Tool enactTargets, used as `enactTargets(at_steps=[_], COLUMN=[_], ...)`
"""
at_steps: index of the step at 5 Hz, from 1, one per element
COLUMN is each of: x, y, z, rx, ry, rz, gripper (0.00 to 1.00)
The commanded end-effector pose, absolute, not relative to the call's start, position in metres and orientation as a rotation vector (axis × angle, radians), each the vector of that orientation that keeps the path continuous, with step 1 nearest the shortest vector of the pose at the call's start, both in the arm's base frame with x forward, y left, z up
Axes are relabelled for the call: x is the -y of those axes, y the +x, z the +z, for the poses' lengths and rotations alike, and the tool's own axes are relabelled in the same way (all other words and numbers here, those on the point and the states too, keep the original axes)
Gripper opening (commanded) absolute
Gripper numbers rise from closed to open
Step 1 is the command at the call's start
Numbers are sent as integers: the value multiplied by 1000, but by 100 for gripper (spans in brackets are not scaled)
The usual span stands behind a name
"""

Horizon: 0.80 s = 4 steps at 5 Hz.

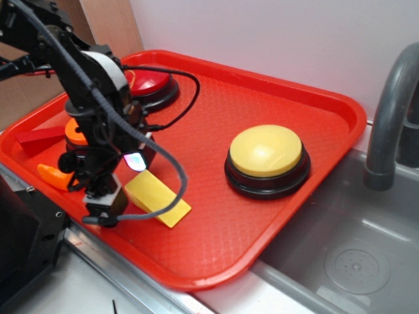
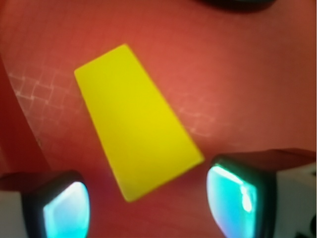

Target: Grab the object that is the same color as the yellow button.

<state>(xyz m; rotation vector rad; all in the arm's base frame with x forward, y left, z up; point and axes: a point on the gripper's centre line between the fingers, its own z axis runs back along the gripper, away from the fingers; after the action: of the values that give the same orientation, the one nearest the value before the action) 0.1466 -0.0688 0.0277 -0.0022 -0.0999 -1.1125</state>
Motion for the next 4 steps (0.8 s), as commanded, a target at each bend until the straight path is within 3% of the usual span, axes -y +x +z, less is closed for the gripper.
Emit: enactTargets(at_steps=[1, 2, 4], x=[86, 93, 64], y=[164, 168, 178], z=[23, 30, 74], rx=[103, 112, -61], ry=[-5, -12, -44], rz=[-1106, -1074, -573], gripper=[70, 0, 0])
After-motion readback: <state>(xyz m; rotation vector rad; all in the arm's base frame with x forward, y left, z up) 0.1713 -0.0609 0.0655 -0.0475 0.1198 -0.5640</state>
